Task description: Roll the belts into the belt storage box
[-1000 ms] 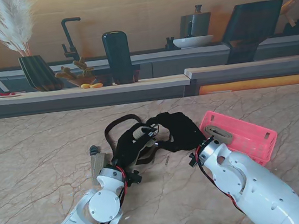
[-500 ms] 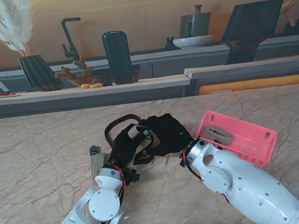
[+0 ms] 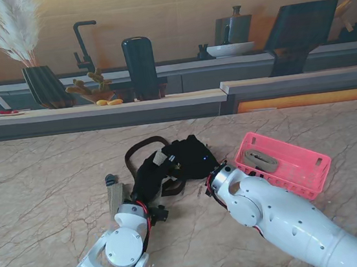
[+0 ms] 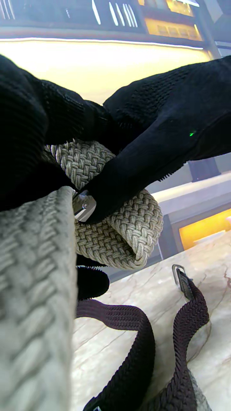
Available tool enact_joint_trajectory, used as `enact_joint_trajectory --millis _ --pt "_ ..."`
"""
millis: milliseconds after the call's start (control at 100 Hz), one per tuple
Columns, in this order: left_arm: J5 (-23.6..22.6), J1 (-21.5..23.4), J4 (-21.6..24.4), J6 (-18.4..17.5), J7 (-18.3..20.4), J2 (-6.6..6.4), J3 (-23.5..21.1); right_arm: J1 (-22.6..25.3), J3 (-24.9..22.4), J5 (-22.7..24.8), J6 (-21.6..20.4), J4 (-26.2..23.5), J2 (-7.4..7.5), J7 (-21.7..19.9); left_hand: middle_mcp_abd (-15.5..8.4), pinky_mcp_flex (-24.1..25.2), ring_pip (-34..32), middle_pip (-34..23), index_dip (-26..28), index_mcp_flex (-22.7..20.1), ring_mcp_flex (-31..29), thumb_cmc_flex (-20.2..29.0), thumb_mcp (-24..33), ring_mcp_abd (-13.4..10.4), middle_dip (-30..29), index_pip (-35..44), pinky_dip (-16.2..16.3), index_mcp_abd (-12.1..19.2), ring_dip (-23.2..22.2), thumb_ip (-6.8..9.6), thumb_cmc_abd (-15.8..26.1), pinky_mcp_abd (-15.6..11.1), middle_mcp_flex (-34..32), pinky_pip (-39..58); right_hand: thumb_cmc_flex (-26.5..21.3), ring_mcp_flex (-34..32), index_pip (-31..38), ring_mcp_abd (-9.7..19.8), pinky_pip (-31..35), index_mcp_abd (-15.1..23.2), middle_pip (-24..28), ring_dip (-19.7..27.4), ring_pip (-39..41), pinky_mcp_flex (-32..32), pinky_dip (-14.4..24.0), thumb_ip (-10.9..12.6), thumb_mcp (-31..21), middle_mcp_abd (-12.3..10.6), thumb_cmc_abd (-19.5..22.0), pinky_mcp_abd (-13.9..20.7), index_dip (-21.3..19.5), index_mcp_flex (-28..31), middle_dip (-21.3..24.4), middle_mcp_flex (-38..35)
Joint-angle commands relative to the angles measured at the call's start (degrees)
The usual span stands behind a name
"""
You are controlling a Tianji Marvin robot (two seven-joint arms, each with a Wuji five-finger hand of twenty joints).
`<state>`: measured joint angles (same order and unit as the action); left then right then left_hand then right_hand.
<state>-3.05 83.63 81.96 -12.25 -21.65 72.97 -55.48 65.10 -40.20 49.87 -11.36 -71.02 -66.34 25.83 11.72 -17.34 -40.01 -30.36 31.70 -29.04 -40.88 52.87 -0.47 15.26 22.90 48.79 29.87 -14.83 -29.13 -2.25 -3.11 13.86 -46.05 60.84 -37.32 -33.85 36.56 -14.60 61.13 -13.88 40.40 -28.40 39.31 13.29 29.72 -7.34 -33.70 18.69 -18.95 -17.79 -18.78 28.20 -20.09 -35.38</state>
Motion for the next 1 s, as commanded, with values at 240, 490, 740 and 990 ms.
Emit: enact_joint_trajectory --millis 240,490,740,990 --pt "-5.43 -1.03 -0.14 -1.52 -1.79 0.54 -0.08 5.51 -4.36 -2.97 -0.6 -4.16 -0.36 -2.94 -3.52 0.88 -3.4 -1.05 0.19 3.51 -1.46 1.72 0.53 -1.91 0.44 -1.52 1.23 10.84 -0.85 0.31 -4.13 0.21 1.86 2.16 -8.51 -4.48 17.57 1.6 2.92 12.19 3.76 -2.76 4.23 2.37 -1.05 -1.69 -0.01 -3.37 4.71 0.76 4.17 6.12 -1.96 -6.52" --pt "-9.81 -2.18 -2.04 -1.93 -3.57 0.36 -0.35 9.61 -9.43 -7.16 -2.92 -7.53 -0.23 -5.91 -3.49 -2.67 -9.92 -4.62 -0.61 0.37 -6.84 1.84 8.33 -3.23 2.24 2.01 2.29 12.23 -4.39 -0.71 -11.76 -0.41 -2.93 5.9 -2.62 -6.46 21.8 4.81 2.72 23.95 3.93 -4.41 5.19 4.19 -0.19 -4.16 -6.47 -7.26 -1.95 2.73 6.13 14.03 -3.24 -9.8" --pt "-11.26 -1.66 -1.24 -2.09 -3.85 0.02 -1.08 12.82 -13.54 -12.96 -3.93 -10.14 -0.18 -10.03 -5.15 -6.34 -13.32 -7.73 -2.36 -2.14 -11.27 5.93 15.33 -5.7 6.35 6.58 1.82 15.79 -6.04 -1.75 -14.48 -1.4 -7.58 7.76 3.44 -9.25 23.61 7.43 0.57 31.63 4.97 -7.51 7.67 5.93 1.1 -7.09 -15.52 -10.79 -11.81 3.77 8.9 19.86 -5.47 -15.34" --pt "-11.25 -1.47 -1.0 -3.75 -2.89 -0.27 -0.95 13.54 -14.51 -17.9 -2.8 -11.22 -0.22 -13.9 -5.83 -7.65 -14.35 -8.46 -1.93 -3.75 -12.99 6.48 16.91 -6.4 8.41 8.24 1.77 17.05 -6.34 -1.99 -14.41 -1.55 -9.93 8.34 1.8 -10.6 23.83 9.38 -0.41 27.91 4.92 -10.09 11.83 6.83 2.18 -7.41 -17.12 -14.21 -11.89 4.35 10.18 21.71 -5.66 -24.15"
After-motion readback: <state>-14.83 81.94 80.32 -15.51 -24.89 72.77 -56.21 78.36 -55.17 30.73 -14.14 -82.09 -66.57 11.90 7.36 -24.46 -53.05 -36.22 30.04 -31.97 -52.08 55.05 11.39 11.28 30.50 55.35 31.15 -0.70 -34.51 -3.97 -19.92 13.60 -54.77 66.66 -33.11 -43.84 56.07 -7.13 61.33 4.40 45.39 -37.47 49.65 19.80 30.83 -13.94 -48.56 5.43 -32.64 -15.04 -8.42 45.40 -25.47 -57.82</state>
